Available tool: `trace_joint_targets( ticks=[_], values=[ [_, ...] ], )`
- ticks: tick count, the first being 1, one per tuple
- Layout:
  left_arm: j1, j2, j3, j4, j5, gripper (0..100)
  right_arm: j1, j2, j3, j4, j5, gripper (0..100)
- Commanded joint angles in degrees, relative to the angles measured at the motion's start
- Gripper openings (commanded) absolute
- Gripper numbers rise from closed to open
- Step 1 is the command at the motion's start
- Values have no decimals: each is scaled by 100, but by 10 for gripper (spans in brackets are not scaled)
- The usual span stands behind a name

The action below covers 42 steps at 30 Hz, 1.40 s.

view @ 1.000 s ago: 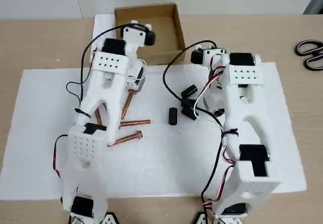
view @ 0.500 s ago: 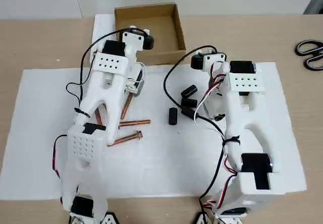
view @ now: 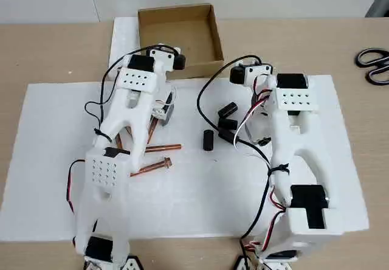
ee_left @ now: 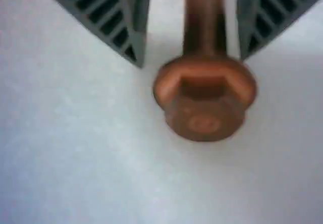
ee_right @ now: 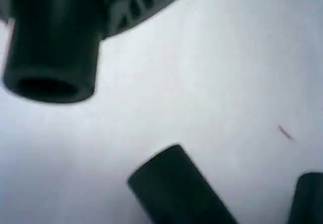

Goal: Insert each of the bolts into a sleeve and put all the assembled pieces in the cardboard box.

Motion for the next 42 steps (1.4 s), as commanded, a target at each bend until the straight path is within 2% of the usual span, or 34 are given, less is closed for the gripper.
trace_joint_targets(
  ticks=[1,16,22,33,42],
  values=[
    [-18,-26,-303,-88,44,115,48,-321,-26,-48,-53,9],
    [-26,18,-382,-299,44,115,48,-330,-18,-13,-62,9],
    [-26,431,-418,-299,44,33,48,-330,-18,-4,-62,9],
    [-35,501,-444,-308,53,5,48,-338,-18,-4,-62,9],
    [-35,475,-1754,132,35,5,13,-576,-185,356,-53,9]
  ],
)
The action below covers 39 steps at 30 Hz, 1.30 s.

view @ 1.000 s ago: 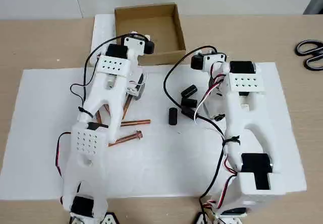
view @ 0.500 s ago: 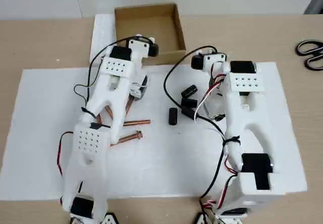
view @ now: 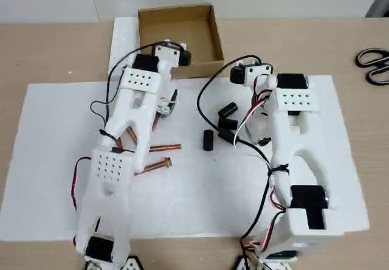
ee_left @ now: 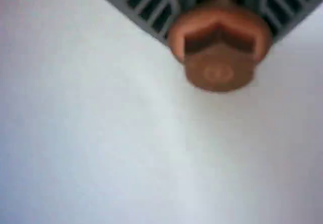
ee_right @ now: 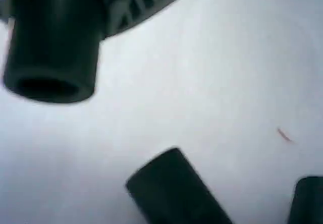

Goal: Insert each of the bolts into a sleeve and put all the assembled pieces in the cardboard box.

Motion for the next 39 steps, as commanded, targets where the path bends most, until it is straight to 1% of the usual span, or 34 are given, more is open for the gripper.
trace_joint_targets(
  ticks=[1,6,11,12,16,21,25,31,36,39],
  values=[
    [-26,-211,-629,141,0,5,22,-585,-229,321,-53,9],
    [26,-1081,-690,141,0,5,57,-1323,-387,611,-18,8],
    [176,-1881,-66,132,53,6,22,-1754,-369,743,-53,6],
    [185,-2022,110,132,141,6,22,-1789,-369,831,-53,6],
    [44,-2743,567,132,1029,6,22,-1991,-369,1174,-62,5],
    [26,-3886,831,132,1495,6,22,-2730,-369,1165,-62,5],
    [167,-4519,1042,132,1846,6,-101,-3345,-246,1156,-62,5],
    [273,-5152,1640,123,2497,6,-409,-4347,1011,725,-114,4],
    [246,-5662,1763,79,2945,6,-681,-5886,2136,-303,-1160,4],
    [229,-5960,1798,44,3235,6,-1086,-6791,2910,-927,-1415,4]
  ],
)
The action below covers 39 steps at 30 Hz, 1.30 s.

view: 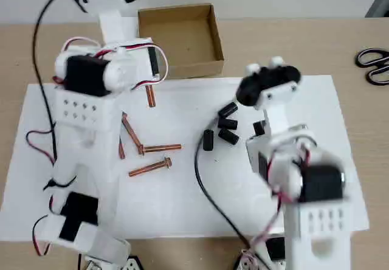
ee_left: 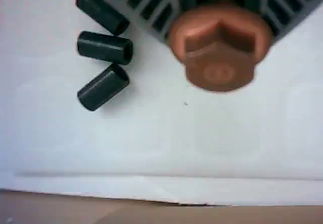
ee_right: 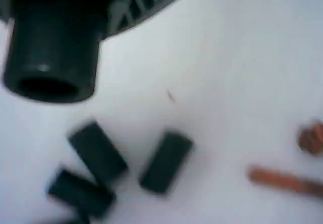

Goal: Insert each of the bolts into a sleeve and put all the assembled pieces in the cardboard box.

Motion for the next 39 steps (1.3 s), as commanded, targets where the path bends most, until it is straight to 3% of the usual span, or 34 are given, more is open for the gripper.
trace_joint_targets(
  ticks=[1,12,19,27,35,39],
  values=[
    [-9,-580,-4,0,316,6,-444,-1121,774,-725,-299,4],
    [26,-1187,-13,-9,826,6,-1279,-2888,2532,-1736,-897,4],
    [35,-1670,-4,-281,888,6,-1288,-3231,3218,-2475,-1064,4],
    [220,-2620,13,88,870,6,-1288,-3301,3455,-2545,-1073,4],
    [299,-4026,1965,-158,870,6,-1851,-3284,3464,-2536,-1336,4],
    [299,-4905,3415,-897,870,6,-2088,-3292,3464,-2536,-1442,5]
  ],
)
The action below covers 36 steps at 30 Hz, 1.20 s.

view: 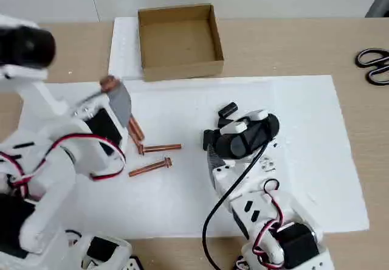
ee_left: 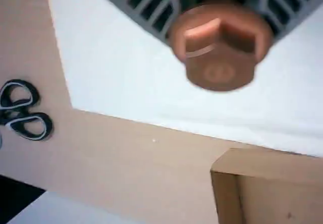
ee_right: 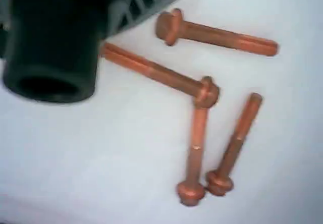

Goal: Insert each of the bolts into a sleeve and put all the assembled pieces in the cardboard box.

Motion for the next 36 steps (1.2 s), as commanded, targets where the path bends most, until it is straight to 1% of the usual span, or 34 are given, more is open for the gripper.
trace_joint_targets(
  ticks=[1,4,11,13,16,22,26,30,36],
  values=[
    [9,-835,1288,-809,0,6,-154,-57,-26,-163,-88,5],
    [9,-1600,2607,-1574,0,6,-268,-57,-26,-163,-123,5],
    [18,-3499,5420,-3780,9,6,-365,-57,-35,-259,-132,5],
    [35,-3938,6035,-4220,9,6,-558,-57,-35,-435,-105,5],
    [53,-4387,6651,-4642,18,6,-919,-40,-18,-664,-88,5],
    [70,-4501,6897,-4800,35,6,-1297,-57,290,-998,-70,5],
    [448,-4519,6888,-4774,35,6,-1429,-57,316,-1068,-44,5],
    [870,-4519,6870,-4774,35,6,-1525,-57,316,-1059,167,5],
    [949,-4501,6870,-4774,35,6,-1640,-66,316,-1059,167,5]
  ],
)
